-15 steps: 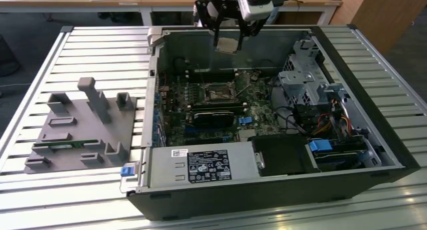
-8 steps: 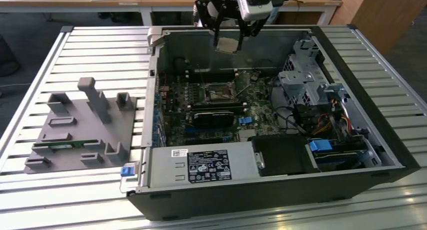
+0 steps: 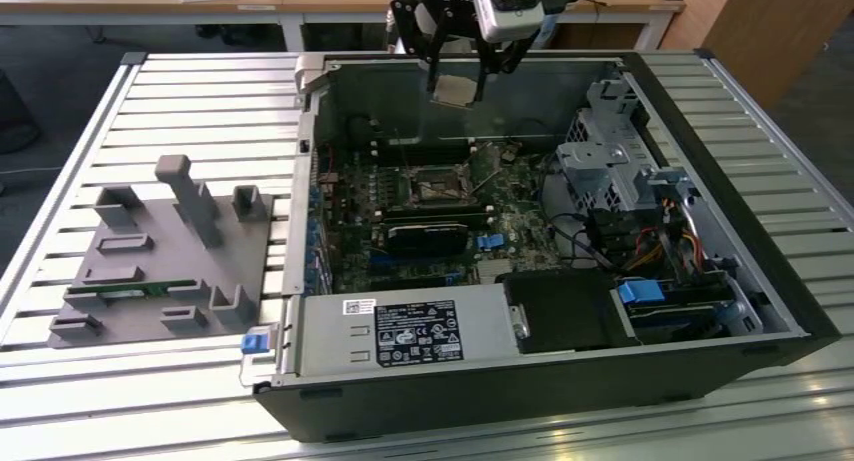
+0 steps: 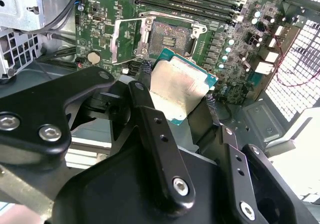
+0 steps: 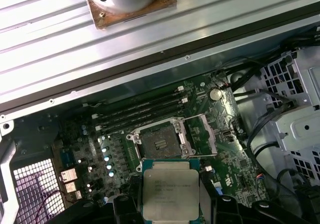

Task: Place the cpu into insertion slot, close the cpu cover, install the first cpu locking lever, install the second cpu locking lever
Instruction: 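Place the cpu into insertion slot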

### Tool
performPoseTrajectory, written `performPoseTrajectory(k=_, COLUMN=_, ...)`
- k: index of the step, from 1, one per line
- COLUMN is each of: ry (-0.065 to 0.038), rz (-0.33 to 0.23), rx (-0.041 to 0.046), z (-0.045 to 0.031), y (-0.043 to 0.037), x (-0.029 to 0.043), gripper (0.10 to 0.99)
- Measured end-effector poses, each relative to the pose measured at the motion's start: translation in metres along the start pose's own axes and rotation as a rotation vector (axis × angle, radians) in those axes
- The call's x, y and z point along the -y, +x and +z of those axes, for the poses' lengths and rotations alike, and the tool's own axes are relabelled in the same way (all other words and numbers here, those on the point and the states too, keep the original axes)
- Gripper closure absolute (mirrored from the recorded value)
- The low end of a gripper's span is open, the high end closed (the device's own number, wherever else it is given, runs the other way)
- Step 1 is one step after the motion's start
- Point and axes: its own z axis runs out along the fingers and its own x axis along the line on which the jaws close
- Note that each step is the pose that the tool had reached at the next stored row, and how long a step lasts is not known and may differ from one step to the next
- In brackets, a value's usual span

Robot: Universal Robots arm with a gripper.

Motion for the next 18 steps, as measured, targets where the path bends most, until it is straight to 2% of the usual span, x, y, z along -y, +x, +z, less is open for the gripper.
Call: performPoseTrajectory(k=18, ry=-0.001, rz=0.031, rx=0.0028, z=0.0, y=0.0, x=0.0, gripper=0.545)
